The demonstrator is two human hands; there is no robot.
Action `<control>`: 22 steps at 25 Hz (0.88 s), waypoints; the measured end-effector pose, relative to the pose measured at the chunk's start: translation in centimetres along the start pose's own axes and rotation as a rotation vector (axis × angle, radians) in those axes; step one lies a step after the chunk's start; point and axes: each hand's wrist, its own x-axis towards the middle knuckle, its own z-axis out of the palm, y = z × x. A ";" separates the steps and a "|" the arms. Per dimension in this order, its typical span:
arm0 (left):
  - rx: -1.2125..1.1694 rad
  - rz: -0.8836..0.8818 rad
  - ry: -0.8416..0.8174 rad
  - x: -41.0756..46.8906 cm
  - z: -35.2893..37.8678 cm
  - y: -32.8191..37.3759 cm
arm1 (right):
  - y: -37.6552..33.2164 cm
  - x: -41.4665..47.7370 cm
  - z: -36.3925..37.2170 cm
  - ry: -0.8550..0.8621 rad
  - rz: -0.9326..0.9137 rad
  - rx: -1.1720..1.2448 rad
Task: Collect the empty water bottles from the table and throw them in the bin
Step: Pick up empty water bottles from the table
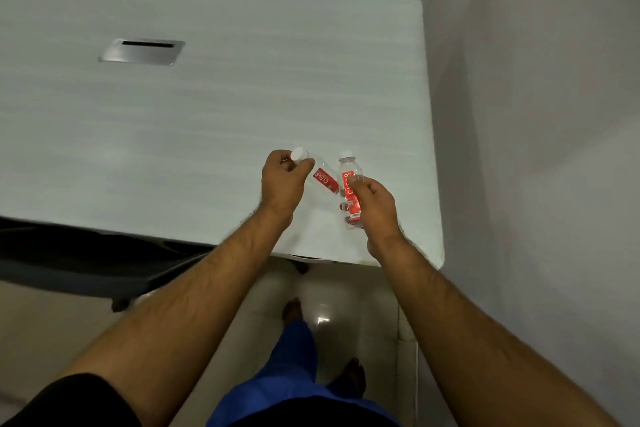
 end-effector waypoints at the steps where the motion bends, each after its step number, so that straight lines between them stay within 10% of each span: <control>1: -0.008 0.015 0.056 -0.5 -2.6 0.8 | -0.7 -0.9 2.1 -0.054 -0.028 -0.020; 22: -0.432 -0.015 0.680 0.1 -64.1 3.5 | -7.7 -21.6 59.4 -0.819 -0.140 -0.247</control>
